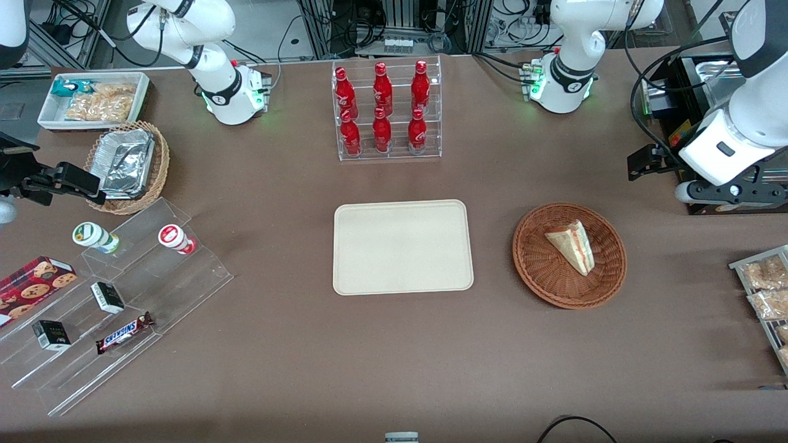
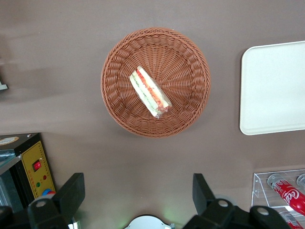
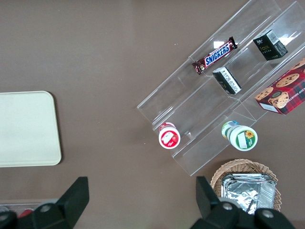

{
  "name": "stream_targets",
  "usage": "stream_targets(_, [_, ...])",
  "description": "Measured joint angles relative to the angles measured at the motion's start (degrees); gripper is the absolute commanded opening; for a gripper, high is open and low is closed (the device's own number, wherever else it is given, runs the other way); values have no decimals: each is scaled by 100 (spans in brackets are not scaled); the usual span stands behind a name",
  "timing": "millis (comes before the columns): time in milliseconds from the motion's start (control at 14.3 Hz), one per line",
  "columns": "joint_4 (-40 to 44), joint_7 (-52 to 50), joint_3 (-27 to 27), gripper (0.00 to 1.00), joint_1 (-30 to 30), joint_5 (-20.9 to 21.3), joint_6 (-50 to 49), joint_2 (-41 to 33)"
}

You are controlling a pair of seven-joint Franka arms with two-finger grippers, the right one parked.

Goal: Place sandwich from basket to tray
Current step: 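Move the left gripper over the wrapped sandwich in the wicker basket, then lower the left gripper and close it on the sandwich's crust edge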

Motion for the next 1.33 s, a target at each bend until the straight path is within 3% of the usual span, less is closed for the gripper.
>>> stream_targets(630, [-670,28,-25,100,-81,-5,630,430])
stream_targets(1050, [-2553,-239,-22,100,-108,-6,3107,631])
stream_targets(1330, [-3564,-2080,-25,100,-259,-22,4557,633])
